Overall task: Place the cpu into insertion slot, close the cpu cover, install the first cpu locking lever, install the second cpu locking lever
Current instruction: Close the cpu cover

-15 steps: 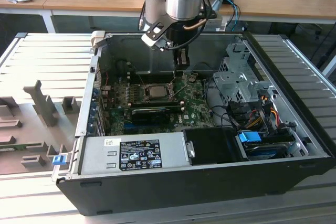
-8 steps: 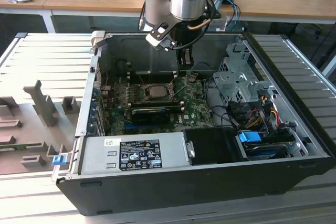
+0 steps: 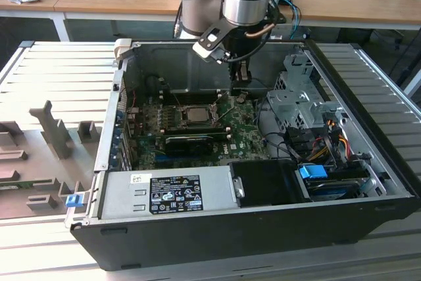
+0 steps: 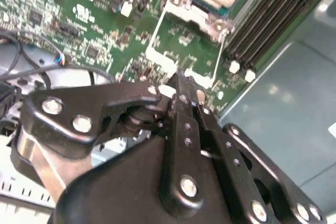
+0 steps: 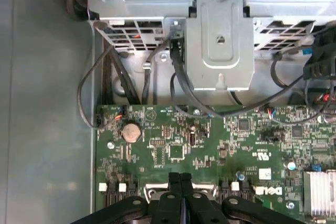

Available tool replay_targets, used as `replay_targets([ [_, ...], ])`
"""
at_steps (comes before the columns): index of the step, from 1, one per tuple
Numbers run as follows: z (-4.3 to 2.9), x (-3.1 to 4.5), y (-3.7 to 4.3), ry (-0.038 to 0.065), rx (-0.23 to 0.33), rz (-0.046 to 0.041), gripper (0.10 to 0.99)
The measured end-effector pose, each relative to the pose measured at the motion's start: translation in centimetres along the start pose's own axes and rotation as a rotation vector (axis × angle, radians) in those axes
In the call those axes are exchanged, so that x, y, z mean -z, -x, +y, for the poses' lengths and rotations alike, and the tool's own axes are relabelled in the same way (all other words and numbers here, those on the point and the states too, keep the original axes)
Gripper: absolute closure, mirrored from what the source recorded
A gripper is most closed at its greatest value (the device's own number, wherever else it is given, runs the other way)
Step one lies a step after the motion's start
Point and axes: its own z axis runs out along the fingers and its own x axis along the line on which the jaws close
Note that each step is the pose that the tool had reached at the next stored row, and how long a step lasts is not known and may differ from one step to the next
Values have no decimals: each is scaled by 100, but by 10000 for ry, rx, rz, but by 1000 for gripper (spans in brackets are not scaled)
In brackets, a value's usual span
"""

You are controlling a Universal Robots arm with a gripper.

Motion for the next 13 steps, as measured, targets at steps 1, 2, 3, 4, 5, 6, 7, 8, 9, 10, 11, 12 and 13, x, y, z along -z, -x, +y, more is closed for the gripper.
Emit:
replay_targets([
  [1, 13, -2, 0, -2, -1, 0, 980],
  [2, 29, -4, 0, -1, -2, 0, 980],
  [3, 57, -6, 0, -2, -1, -1, 980],
  [4, 78, -8, 0, -4, 0, 0, 980],
  [5, 109, -15, 0, -8, 0, 0, 980],
  [6, 127, -26, 0, -12, -1, 0, 980],
  [7, 139, -41, 1, -18, -2, -1, 980],
  [8, 147, -68, 1, -25, 0, 0, 980],
  [9, 148, -85, 1, -28, 0, 1, 980],
  [10, 147, -123, 2, -40, -3, 0, 980],
  [11, 145, -137, 3, -77, -2, -1, 980],
  [12, 125, -136, 4, -104, -3, -2, 980],
  [13, 110, -136, 4, -121, -3, 2, 980],
])
